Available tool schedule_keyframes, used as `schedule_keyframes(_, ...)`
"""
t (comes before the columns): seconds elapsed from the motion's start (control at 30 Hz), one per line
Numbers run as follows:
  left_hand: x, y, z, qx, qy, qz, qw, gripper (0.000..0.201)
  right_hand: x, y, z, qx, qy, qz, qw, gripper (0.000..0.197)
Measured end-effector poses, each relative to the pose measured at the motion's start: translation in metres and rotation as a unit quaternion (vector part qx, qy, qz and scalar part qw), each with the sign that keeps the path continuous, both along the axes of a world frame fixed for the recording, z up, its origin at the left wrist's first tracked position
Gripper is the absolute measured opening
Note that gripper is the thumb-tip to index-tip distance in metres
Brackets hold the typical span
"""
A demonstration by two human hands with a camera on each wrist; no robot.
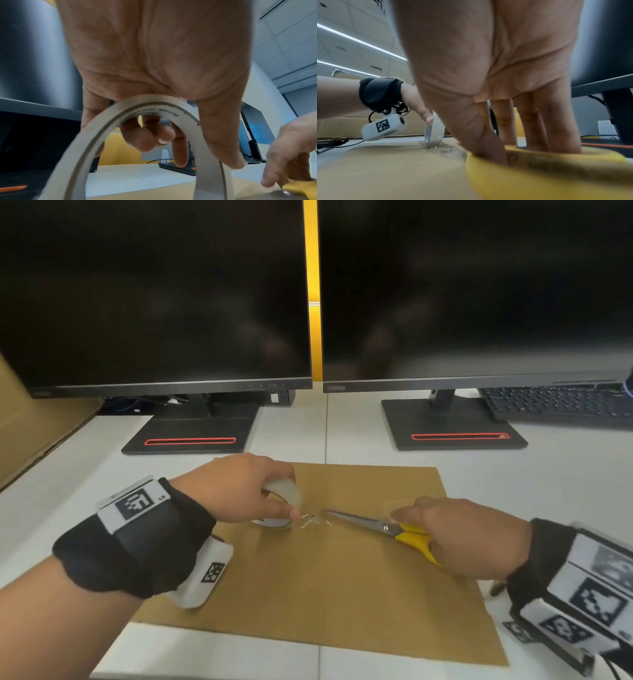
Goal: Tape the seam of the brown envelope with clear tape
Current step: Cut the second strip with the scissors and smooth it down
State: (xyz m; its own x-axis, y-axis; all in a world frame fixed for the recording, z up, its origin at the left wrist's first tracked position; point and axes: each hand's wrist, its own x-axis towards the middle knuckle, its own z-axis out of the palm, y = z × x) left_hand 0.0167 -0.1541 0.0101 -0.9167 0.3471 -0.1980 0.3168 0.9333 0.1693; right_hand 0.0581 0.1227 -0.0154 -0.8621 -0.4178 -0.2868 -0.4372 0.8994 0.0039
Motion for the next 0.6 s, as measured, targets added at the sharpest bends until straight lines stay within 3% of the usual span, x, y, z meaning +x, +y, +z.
schedule_keyframes(0.23,-0.001,-0.001,0.0,0.015,-0.003,-0.001,1.0,0.036,-0.004,-0.01,0.009,-0.033,0.001,0.021,0.999,0.054)
schedule_keyframes(0.6,-0.003,-0.005,-0.002,0.04,-0.009,-0.006,0.999,0.031,-0.016,-0.028,0.003,-0.055,0.037,0.067,0.996,0.045)
